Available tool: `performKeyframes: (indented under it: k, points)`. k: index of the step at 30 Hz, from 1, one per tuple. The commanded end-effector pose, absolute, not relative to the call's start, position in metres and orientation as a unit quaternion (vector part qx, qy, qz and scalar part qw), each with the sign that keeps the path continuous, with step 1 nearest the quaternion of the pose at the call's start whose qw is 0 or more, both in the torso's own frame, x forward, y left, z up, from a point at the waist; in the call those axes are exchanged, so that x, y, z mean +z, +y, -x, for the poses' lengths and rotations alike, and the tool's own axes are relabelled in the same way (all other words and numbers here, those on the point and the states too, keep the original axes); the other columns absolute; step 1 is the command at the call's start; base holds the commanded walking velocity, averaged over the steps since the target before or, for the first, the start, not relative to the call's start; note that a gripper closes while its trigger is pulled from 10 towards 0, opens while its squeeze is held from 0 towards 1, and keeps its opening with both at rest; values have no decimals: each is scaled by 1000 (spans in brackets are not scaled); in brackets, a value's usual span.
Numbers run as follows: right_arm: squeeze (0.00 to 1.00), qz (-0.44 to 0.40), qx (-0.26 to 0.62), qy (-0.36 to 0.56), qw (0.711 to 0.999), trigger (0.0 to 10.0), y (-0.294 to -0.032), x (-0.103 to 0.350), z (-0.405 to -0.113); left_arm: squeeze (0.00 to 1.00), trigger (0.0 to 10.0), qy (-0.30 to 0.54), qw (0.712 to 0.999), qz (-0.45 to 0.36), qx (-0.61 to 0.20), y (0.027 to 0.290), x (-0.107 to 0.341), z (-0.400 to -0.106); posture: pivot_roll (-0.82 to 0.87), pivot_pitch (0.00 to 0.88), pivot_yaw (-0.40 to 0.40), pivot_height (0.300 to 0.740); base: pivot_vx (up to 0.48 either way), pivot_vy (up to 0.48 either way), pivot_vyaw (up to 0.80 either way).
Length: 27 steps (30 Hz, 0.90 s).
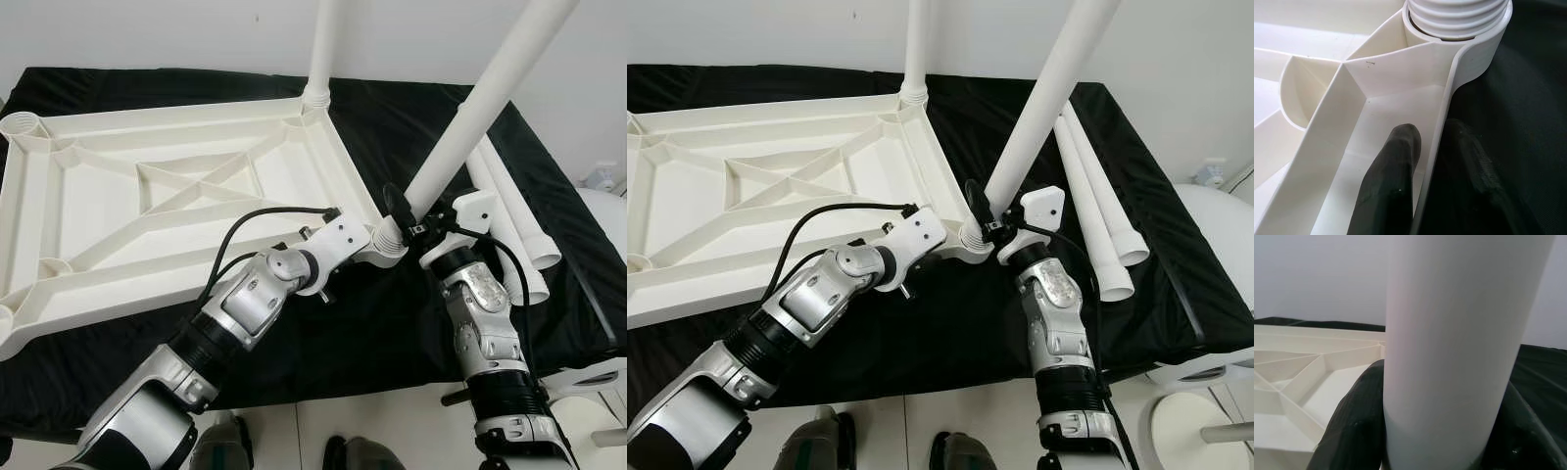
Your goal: Building children table
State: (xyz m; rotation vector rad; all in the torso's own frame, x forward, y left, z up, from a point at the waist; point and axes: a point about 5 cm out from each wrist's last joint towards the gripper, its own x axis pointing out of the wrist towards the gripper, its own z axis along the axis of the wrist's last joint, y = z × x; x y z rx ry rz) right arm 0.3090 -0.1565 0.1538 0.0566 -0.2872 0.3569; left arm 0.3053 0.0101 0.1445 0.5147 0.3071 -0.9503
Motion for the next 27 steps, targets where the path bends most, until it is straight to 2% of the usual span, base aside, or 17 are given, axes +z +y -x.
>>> performKeyframes:
  k: [1,19,27]
  points:
    - [0,-31,159,-31,986,10000,-159,105,-298,0,10000,88,818,-245,-513,-8,172,-298,-10,104,-45,740,0,0,0]
    - [0,-43,93,-57,993,10000,-136,116,-295,0,10000,90,818,-246,-513,-5,174,-297,0,105,-44,740,0,0,0]
    - [0,-39,50,-59,996,10000,-135,120,-297,0,10000,90,818,-246,-513,-5,174,-297,3,105,-45,740,0,0,0]
